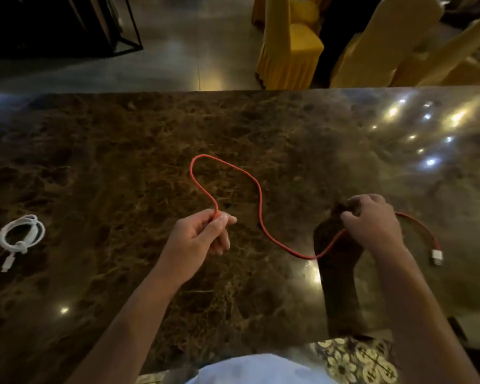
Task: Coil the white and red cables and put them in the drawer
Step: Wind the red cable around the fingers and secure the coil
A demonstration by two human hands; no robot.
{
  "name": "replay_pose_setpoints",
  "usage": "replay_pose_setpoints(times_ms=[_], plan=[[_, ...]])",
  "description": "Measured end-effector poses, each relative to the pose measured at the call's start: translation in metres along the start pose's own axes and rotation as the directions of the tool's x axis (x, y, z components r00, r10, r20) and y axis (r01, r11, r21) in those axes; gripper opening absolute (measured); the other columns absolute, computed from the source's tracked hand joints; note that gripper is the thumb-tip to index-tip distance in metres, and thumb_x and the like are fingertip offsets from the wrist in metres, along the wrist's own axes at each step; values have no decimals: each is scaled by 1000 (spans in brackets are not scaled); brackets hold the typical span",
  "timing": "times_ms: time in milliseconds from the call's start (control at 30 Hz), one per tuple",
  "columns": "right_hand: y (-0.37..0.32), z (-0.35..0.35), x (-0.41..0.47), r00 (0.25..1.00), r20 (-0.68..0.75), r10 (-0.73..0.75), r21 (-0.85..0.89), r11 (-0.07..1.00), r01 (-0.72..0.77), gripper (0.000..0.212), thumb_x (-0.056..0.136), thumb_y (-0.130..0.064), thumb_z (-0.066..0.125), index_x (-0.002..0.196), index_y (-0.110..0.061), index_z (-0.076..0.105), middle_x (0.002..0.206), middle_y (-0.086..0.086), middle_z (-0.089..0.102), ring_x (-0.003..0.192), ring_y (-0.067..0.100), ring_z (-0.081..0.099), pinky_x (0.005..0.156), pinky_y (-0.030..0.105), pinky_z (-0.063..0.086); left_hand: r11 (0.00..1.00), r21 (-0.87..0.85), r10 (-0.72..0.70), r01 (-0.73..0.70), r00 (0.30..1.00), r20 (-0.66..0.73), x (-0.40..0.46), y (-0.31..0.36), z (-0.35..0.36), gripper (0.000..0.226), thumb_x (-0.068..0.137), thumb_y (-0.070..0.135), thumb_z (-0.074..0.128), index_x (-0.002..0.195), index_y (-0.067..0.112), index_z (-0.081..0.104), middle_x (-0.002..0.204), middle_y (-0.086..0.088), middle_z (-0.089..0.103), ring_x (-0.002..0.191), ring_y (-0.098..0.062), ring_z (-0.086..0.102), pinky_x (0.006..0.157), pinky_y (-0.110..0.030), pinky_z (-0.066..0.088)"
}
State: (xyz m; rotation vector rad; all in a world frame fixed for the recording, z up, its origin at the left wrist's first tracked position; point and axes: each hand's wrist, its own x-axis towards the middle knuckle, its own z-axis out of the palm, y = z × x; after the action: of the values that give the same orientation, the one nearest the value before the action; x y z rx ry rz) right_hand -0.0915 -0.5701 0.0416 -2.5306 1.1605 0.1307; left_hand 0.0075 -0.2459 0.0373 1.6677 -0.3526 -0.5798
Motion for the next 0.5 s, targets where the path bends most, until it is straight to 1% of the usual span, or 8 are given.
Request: replay_pose_setpoints(times_ms=[100,167,233,300,333,400,433,500], plan=[[29,-8,1,996,80,-31,-159,986,43,49,90,-31,70,138,-22,62,147,8,52,132,35,51,106,48,48,1000,27,-3,3,1000,-1,5,-1,27,23,106,23,54,105,15,75,84,-7,76,74,-18,70,64,-22,54],[39,-10,3,995,82,-60,-214,974,77,46,89,-33,72,133,-26,63,137,9,57,126,35,53,101,47,48,998,57,-17,18,1000,-18,8,1,45,22,107,22,54,105,16,75,88,-6,76,76,-18,71,66,-24,56],[43,-13,8,991,103,-91,-186,977,109,32,88,-30,71,120,-27,67,120,9,67,112,32,61,89,41,51,994,94,-45,49,998,-43,11,2,63,21,107,24,55,103,18,75,88,-4,76,78,-20,72,69,-27,59],[44,-19,11,975,190,-118,-128,981,144,12,92,-28,70,103,-29,70,107,3,72,94,23,63,78,34,51,980,177,-80,94,993,-86,15,1,77,22,106,28,57,95,20,75,85,-3,76,76,-23,72,68,-31,59],[44,-20,12,961,229,-155,-69,982,175,7,93,-28,70,100,-30,70,103,0,73,88,18,63,76,33,51,961,253,-86,113,989,-117,17,-1,81,24,105,30,59,90,20,74,80,-3,75,72,-23,71,66,-32,58],[42,-17,11,933,238,-270,187,955,229,10,94,-23,74,98,-31,71,92,-5,72,78,10,64,69,27,52,878,452,-73,155,978,-193,18,-3,85,32,104,38,60,78,22,69,69,0,71,62,-18,67,60,-36,56],[39,-14,9,920,212,-330,350,904,244,14,93,-19,75,98,-31,71,85,-7,71,71,8,64,64,24,51,809,558,-61,185,970,-233,17,-3,85,36,103,42,59,73,23,65,64,3,67,59,-14,64,55,-36,51],[30,-6,3,896,158,-416,651,726,222,19,94,-9,74,102,-26,73,76,-1,67,58,13,63,51,28,52,646,715,-24,266,944,-329,10,-2,84,39,102,48,56,72,25,61,63,9,61,59,-10,59,51,-29,38]])
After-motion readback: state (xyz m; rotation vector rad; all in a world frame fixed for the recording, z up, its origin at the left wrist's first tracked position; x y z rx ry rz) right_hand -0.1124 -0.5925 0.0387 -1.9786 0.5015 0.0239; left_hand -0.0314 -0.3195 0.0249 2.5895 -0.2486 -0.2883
